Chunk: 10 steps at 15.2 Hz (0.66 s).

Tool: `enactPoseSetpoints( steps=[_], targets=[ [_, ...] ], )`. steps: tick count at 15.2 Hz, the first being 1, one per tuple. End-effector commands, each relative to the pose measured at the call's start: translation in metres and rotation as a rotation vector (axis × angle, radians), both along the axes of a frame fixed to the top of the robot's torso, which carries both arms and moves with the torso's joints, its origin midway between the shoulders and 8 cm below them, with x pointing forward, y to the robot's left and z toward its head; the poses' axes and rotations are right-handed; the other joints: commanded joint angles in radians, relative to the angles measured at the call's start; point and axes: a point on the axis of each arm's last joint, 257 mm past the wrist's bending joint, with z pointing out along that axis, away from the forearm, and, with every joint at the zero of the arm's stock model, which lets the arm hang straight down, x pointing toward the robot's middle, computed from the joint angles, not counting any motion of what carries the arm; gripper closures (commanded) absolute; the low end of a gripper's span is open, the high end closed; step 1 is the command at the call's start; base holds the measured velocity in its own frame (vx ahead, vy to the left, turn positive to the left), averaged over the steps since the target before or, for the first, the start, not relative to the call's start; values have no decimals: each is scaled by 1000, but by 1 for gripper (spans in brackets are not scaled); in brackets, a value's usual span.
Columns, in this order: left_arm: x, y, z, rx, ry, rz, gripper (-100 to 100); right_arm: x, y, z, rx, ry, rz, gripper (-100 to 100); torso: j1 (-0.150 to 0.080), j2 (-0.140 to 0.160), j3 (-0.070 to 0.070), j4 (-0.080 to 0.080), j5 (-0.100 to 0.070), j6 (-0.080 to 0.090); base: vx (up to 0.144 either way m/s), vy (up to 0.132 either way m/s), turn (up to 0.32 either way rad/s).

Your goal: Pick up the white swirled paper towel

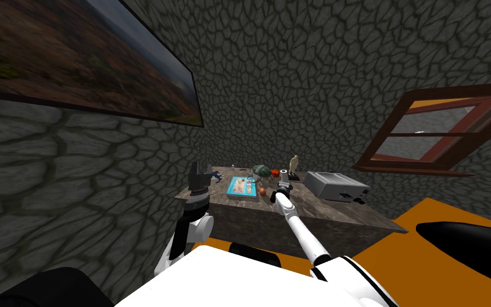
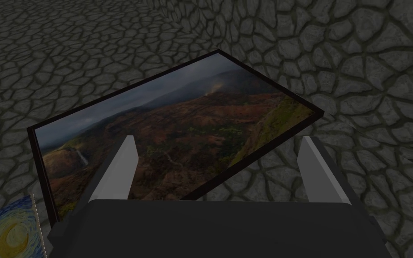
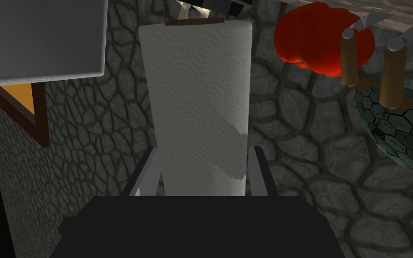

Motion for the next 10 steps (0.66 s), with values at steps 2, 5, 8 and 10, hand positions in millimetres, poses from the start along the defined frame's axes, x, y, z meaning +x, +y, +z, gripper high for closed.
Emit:
enactPoseSetpoints(
  steps=[2, 5, 8, 10],
  targets=[
    [0, 0, 0, 0, 0, 0, 0, 0, 2, 1, 35, -24, -6, 100, 1, 0, 0, 0, 0, 0, -4, 13, -5],
    [0, 0, 0, 0, 0, 0, 0, -4, 29, 23, -12, -106, 16, 100, -6, 0, 1, 1, -1, 0, 2, -94, -62],
    [0, 0, 0, 0, 0, 0, 0, -6, 37, 27, 12, -147, 18, 100, -3, 1, 1, 1, -1, -1, -4, -36, 8],
    [0, 0, 0, 0, 0, 0, 0, -7, 36, 25, 5, -140, 17, 100, -1, 1, 1, 1, -1, -1, -3, 7, 0]
  ],
)
